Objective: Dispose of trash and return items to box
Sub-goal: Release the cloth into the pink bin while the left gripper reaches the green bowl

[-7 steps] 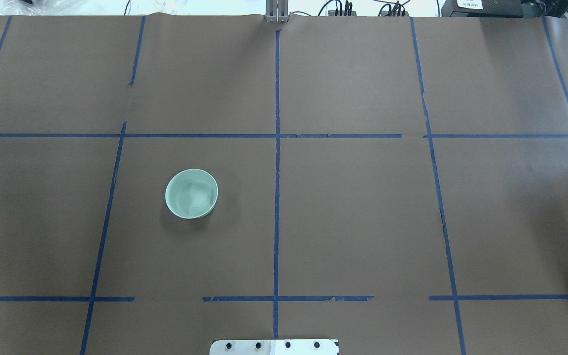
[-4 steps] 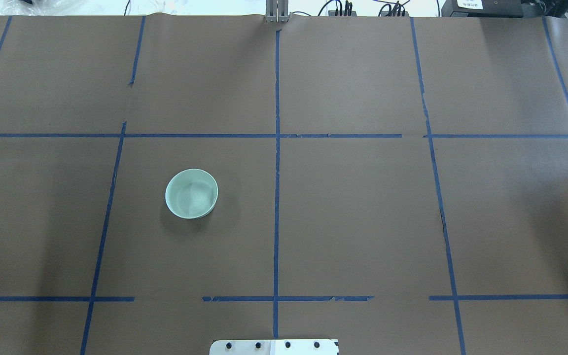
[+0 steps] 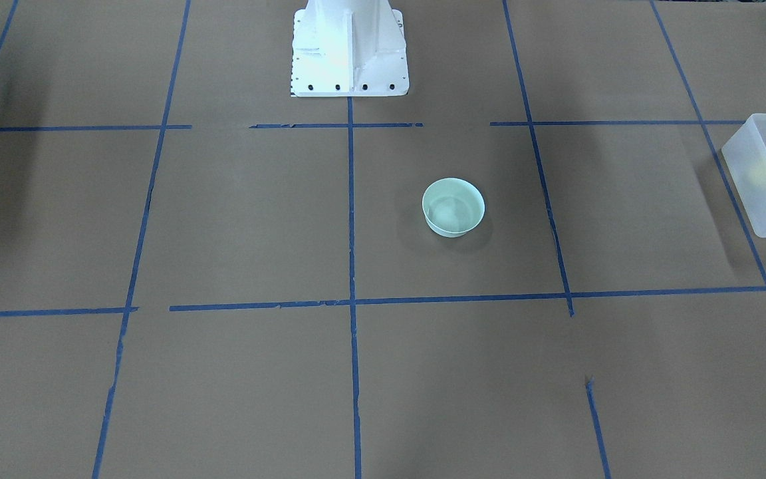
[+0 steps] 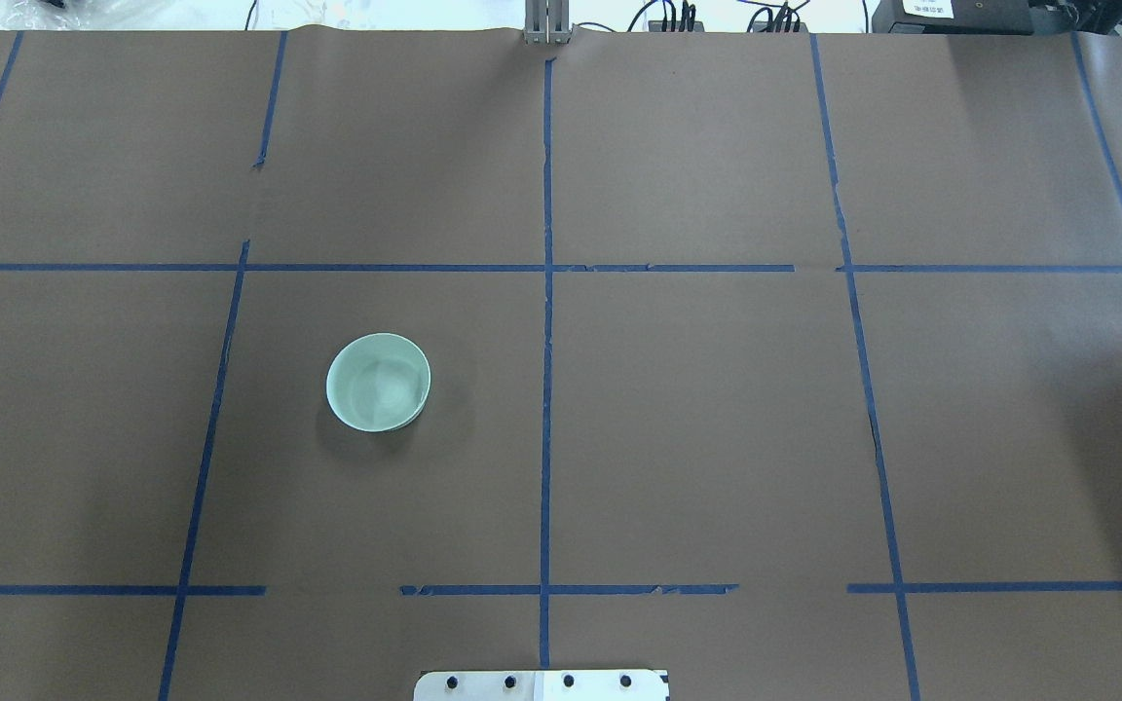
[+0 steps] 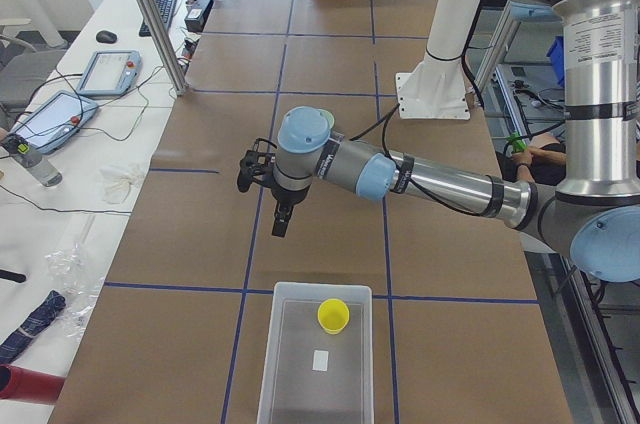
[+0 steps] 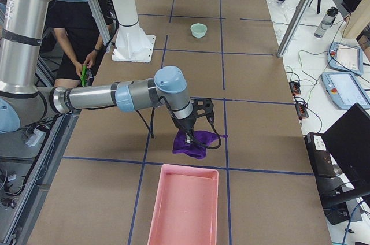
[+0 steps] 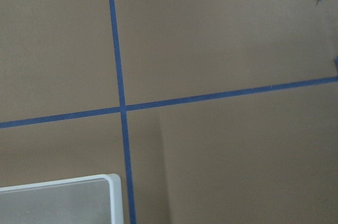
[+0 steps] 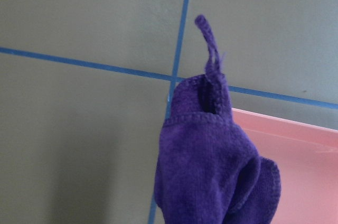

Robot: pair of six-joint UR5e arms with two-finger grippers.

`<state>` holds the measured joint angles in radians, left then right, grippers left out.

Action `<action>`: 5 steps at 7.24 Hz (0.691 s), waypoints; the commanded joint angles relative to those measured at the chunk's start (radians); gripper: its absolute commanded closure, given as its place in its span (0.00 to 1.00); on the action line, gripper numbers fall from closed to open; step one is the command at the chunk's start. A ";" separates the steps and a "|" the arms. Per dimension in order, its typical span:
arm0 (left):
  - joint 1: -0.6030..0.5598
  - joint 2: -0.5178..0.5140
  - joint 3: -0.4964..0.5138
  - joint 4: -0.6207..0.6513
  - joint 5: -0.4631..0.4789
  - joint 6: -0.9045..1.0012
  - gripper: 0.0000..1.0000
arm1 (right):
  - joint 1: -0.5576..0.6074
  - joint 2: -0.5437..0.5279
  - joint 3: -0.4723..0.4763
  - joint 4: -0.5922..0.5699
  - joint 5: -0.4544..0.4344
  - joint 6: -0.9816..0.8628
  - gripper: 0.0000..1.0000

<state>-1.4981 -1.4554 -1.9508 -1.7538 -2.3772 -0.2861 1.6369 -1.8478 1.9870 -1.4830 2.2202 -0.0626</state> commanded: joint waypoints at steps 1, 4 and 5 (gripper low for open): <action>0.111 -0.036 -0.013 -0.114 -0.004 -0.222 0.00 | 0.046 0.047 -0.144 -0.002 -0.036 -0.137 1.00; 0.280 -0.042 -0.017 -0.295 0.001 -0.531 0.00 | 0.070 0.146 -0.345 0.018 -0.040 -0.210 1.00; 0.312 -0.042 -0.017 -0.317 0.003 -0.577 0.00 | 0.070 0.151 -0.446 0.147 -0.043 -0.204 1.00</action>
<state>-1.2353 -1.4965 -1.9672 -2.0276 -2.3765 -0.7814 1.7048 -1.7149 1.6509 -1.4413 2.1808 -0.2649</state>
